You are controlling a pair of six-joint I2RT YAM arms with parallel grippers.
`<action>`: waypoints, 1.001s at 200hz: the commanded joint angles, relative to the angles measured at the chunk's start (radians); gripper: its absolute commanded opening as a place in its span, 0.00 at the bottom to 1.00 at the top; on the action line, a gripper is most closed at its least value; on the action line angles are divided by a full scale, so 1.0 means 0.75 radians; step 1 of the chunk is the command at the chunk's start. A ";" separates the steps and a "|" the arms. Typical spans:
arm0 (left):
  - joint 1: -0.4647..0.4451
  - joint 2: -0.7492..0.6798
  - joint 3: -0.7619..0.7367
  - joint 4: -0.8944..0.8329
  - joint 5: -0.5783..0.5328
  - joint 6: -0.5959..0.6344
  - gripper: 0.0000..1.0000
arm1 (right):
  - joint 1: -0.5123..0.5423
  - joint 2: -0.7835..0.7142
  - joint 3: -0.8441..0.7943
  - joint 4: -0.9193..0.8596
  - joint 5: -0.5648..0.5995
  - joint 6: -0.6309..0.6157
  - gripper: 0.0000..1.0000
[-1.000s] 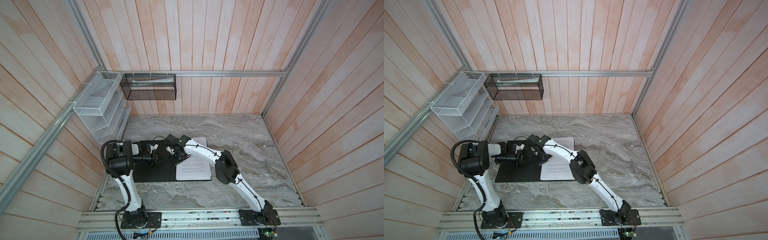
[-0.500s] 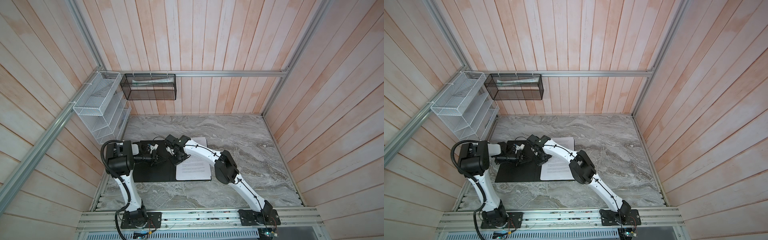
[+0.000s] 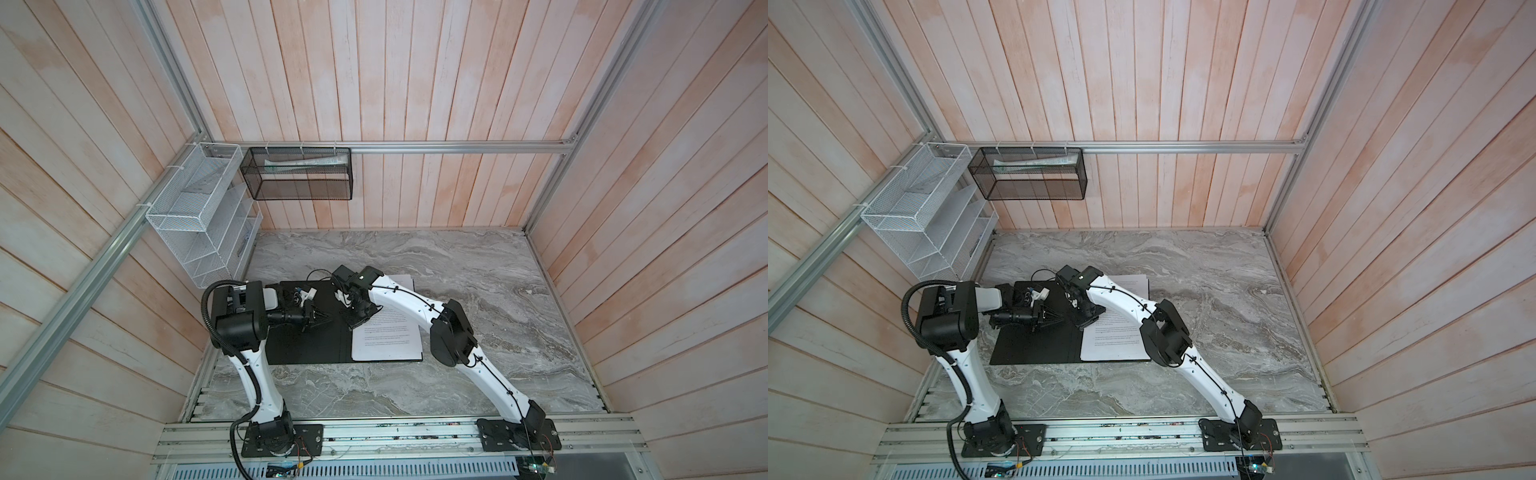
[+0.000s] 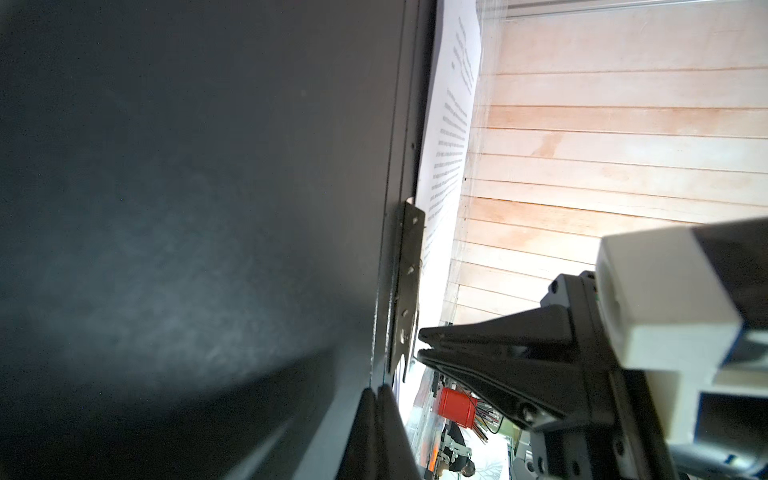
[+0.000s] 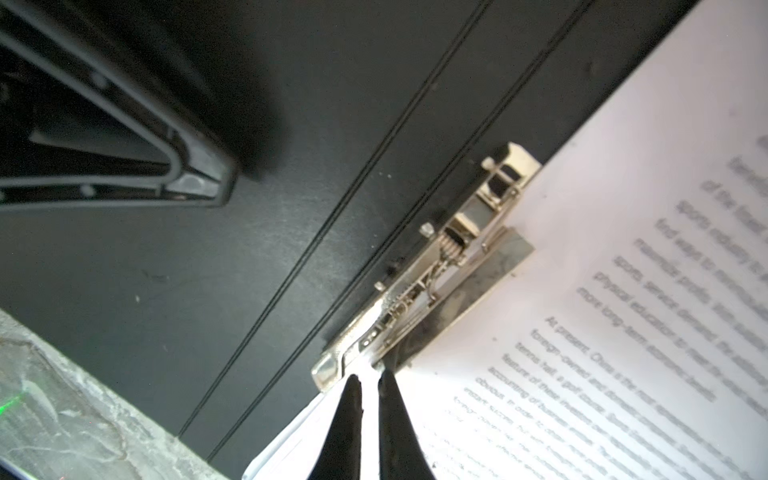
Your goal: Put the files into the folder
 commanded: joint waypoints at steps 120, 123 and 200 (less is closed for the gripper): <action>-0.016 -0.360 0.180 -0.490 -0.279 0.233 0.14 | -0.226 -0.542 -0.384 0.298 0.109 0.227 0.18; -0.016 -0.370 0.180 -0.502 -0.287 0.242 0.16 | -0.234 -0.558 -0.411 0.304 0.111 0.233 0.18; 0.074 -0.564 0.078 -0.513 -0.586 0.230 0.77 | -0.551 -0.995 -1.211 0.665 -0.227 0.392 0.28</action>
